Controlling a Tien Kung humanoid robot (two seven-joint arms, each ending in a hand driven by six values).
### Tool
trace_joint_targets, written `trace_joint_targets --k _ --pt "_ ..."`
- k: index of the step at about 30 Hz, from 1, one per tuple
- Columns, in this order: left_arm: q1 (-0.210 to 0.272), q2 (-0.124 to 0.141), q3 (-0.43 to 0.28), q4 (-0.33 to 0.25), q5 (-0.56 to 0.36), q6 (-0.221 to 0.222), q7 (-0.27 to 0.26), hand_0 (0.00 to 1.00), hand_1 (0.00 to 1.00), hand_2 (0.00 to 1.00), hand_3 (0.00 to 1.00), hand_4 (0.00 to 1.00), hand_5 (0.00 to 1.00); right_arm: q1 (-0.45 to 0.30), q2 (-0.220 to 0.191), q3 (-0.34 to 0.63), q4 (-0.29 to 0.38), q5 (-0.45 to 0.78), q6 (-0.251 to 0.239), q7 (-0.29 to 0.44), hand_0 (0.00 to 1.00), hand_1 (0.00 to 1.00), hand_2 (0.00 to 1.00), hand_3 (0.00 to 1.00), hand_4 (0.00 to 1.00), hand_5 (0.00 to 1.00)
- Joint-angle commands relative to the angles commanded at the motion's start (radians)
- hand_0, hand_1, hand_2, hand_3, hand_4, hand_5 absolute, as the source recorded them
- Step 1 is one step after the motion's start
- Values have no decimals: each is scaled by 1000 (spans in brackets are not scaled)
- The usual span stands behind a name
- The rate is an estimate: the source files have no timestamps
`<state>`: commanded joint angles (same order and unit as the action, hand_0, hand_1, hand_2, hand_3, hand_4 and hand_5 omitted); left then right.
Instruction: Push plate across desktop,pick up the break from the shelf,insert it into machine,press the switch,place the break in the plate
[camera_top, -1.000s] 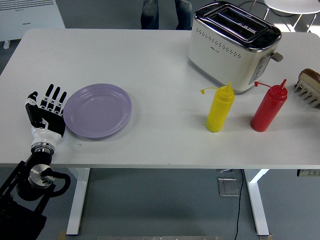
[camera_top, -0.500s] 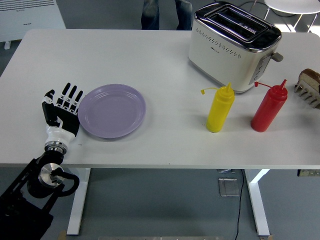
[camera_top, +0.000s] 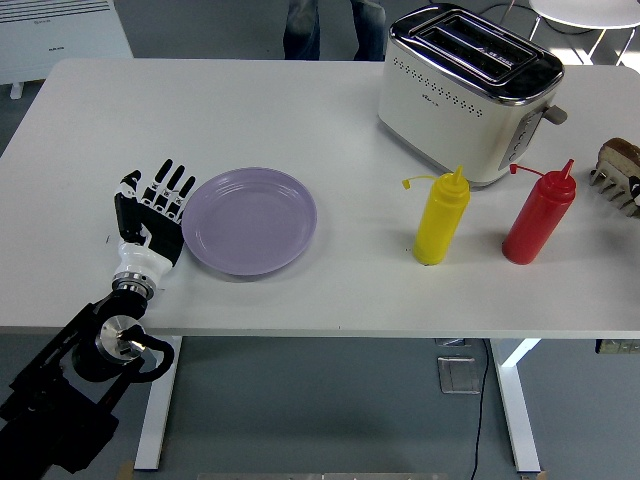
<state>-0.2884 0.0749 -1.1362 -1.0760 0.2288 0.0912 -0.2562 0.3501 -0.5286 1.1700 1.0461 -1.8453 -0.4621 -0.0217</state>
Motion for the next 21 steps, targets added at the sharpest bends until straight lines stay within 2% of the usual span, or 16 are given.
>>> trace_joint_targets --k 1,6,7,12,13,18,19,21 --pt "-5 -3 11 3 -4 -1 0 883 889 884 787 532 998 5 0 -6 -6 -3 -8 -2 729 705 712 766 662 202" --pt "-23 -15 55 14 -19 -7 1 883 889 884 787 532 998 20 1 -25 -27 -14 -32 -12 729 705 712 766 662 202" --pt "-26 -18 63 18 -23 -8 1 883 887 884 786 534 998 21 1 -28 -30 -15 -34 -14 652 653 654 728 605 157" --pt "-46 -28 109 39 -45 -16 1 883 887 884 786 534 998 30 5 -46 -45 -13 -40 -14 652 653 654 728 605 157" --pt "-49 -30 116 42 -48 -17 1 883 887 884 787 535 998 31 6 -49 -47 -13 -44 -13 588 609 604 694 550 123" --pt "-64 -37 148 45 -60 -24 1 883 887 884 787 535 998 38 9 -63 -57 -14 -60 -10 588 609 604 694 550 123" --pt "-69 -40 157 45 -63 -26 1 884 886 883 785 534 998 39 9 -65 -58 -10 -66 -6 513 555 563 611 449 68" --pt "-75 -44 168 46 -67 -28 1 884 886 883 785 534 998 40 9 -67 -59 -7 -77 -3 513 555 563 611 449 68"
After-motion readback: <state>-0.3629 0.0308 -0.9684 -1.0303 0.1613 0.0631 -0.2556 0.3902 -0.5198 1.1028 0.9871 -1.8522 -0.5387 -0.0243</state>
